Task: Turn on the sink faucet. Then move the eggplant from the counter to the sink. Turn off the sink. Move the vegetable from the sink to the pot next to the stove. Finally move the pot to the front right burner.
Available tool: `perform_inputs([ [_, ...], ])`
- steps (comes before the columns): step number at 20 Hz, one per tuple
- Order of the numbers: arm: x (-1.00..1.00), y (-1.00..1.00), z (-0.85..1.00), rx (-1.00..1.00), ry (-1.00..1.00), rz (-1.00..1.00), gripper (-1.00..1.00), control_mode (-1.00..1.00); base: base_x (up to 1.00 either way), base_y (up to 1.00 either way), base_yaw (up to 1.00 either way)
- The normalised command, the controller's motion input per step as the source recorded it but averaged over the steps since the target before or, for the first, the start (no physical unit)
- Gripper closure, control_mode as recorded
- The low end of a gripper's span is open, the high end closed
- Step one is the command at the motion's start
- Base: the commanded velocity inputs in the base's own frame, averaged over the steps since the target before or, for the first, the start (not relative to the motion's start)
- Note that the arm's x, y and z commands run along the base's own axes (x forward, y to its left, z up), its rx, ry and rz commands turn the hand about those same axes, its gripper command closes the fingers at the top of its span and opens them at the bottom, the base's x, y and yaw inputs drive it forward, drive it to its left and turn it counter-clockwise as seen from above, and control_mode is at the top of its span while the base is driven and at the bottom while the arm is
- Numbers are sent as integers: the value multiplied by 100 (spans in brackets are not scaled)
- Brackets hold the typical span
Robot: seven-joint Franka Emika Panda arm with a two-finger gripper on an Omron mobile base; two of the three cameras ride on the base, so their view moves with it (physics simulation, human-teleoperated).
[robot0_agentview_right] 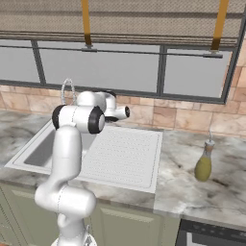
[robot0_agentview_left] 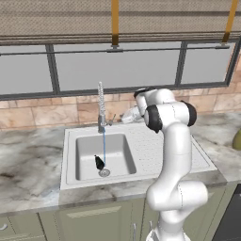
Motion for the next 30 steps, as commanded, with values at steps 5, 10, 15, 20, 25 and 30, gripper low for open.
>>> perform_inputs([
  [5, 1, 19, -2, 0, -6, 0, -100, -100, 0, 0, 0],
  [10, 5, 14, -6, 0, -7, 0, -100, -100, 0, 0, 0],
  [15, 5, 15, 0, 0, -5, 0, -100, -100, 0, 0, 0],
  [20, 8, 18, 0, 0, -2, 0, -100, -100, 0, 0, 0],
  [25, 8, 25, 0, 0, -2, 1, -100, -100, 0, 0, 0],
  [30, 2, 37, 1, 0, -3, 2, -100, -100, 0, 0, 0],
])
